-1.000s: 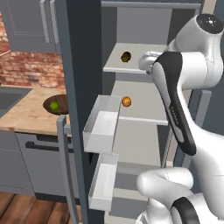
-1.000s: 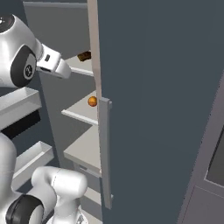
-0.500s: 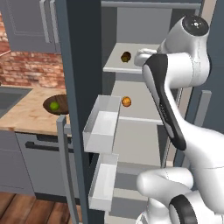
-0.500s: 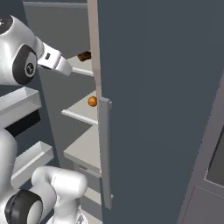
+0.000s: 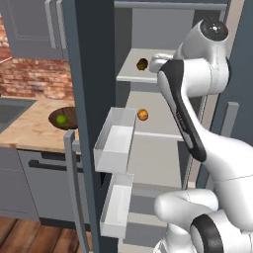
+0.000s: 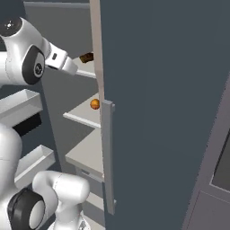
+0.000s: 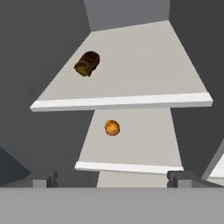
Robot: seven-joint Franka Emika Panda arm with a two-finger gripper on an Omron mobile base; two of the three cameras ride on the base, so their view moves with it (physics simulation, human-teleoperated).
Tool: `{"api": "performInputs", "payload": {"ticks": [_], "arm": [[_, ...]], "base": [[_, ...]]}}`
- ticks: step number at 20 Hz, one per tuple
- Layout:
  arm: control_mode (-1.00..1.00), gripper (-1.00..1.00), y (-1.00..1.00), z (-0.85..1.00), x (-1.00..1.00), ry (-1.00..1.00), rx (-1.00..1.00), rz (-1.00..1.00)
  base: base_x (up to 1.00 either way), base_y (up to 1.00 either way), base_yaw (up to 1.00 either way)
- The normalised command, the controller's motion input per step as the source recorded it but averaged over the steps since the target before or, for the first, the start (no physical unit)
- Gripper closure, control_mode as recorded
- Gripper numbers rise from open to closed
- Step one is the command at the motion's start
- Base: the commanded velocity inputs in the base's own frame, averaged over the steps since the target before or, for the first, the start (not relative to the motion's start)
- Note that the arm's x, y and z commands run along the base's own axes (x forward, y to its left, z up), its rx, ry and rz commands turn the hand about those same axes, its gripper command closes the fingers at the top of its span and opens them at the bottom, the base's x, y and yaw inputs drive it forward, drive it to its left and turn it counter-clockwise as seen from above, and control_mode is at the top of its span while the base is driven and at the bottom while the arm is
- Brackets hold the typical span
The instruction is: Take the sweet potato, peach, and lime from the freezer and place them in the bowl on the counter.
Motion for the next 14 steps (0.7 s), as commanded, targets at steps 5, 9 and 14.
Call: {"api": "performInputs", "payload": {"ticks": [5,9,14], "arm": [[-1.00,-1.00,-0.03,0.00,0.38,0.00,0.00,0.02],[-1.00,-1.00,0.00,0.00,0.48,0.00,0.00,0.00],[-1.00,-1.00,0.00,-0.07,0.44,0.00,0.00,0.00]], "base": [[0.00,0.00,0.00],[0.00,0.00,0.00],[0.00,0.00,0.00]]}}
